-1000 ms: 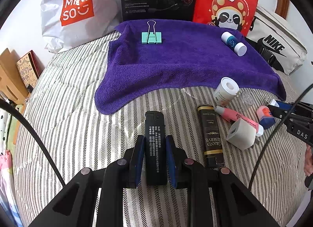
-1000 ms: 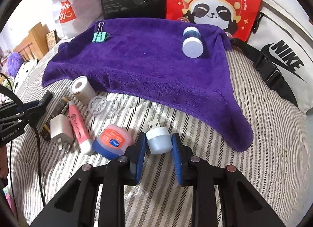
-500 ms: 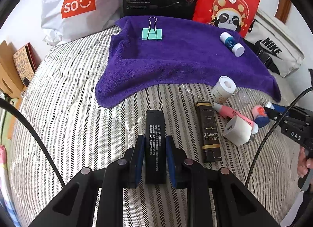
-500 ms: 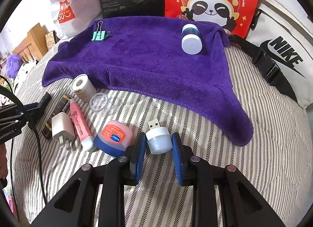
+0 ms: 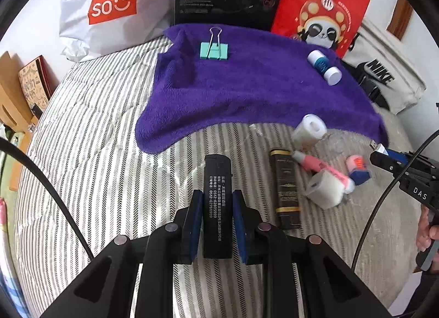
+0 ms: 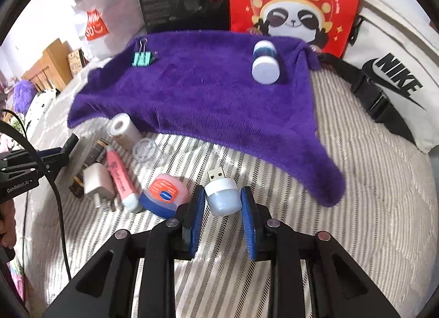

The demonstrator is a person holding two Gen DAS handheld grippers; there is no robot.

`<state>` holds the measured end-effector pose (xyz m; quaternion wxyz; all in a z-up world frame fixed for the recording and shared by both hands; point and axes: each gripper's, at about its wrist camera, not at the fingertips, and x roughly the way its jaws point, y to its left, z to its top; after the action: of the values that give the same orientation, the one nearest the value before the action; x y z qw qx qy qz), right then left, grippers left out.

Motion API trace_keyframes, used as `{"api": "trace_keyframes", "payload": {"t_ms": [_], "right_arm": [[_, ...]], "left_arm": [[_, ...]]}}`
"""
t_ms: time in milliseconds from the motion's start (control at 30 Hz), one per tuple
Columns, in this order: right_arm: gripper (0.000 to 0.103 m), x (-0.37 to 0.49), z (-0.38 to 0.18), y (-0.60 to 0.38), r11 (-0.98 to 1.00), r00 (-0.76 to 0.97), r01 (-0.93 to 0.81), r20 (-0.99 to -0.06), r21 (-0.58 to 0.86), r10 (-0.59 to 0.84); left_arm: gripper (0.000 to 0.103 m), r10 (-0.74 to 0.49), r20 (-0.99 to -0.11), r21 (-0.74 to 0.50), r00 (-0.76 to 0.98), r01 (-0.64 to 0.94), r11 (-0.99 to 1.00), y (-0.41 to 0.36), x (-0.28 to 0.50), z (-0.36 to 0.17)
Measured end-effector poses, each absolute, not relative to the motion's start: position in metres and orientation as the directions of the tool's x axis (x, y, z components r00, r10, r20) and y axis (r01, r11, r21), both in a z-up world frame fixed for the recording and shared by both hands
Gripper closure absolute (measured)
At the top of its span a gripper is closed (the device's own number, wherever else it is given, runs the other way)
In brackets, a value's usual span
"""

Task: Organize rigid objects
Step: 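Set the USB cap on the towel, open the right tool while the left tool holds the box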

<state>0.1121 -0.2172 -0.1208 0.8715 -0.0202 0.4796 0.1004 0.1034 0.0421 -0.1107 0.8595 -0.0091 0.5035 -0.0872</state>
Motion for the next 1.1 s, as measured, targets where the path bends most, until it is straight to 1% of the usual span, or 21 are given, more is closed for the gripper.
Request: {"api": "trace_keyframes", "payload": {"t_ms": [100, 300, 433, 567, 867, 1100], "right_arm": [[0.077, 0.11, -0.111, -0.222, 0.978, 0.525, -0.192, -0.833, 0.08, 0.172], [0.077, 0.109, -0.095, -0.228, 0.981, 0.533, -0.18, -0.831, 0.075, 0.161], [0.077, 0.109, -0.082, -0.234, 0.979, 0.536, -0.174, -0.825, 0.102, 0.181], [0.077, 0.109, -0.072, -0.238, 0.982, 0.552, -0.164, -0.815, 0.098, 0.174], [0.077, 0.124, -0.056, -0.249, 0.986, 0.573, -0.132, -0.804, 0.102, 0.16], [0.077, 0.138, -0.051, -0.256, 0.989, 0.584, -0.106, -0.799, 0.101, 0.144]], "left_arm": [[0.082, -0.151, -0.86, -0.094, 0.487, 0.14, 0.986, 0.042, 0.102, -0.104], [0.082, -0.157, -0.844, -0.088, 0.513, 0.156, 0.984, 0.041, 0.102, -0.086], [0.082, -0.175, -0.829, -0.104, 0.531, 0.161, 0.982, 0.044, 0.107, -0.075], [0.082, -0.183, -0.814, -0.11, 0.551, 0.163, 0.98, 0.046, 0.113, -0.064], [0.082, -0.227, -0.796, -0.147, 0.56, 0.185, 0.972, 0.045, 0.137, -0.052], [0.082, -0.231, -0.791, -0.145, 0.567, 0.193, 0.971, 0.045, 0.161, -0.047]]}}
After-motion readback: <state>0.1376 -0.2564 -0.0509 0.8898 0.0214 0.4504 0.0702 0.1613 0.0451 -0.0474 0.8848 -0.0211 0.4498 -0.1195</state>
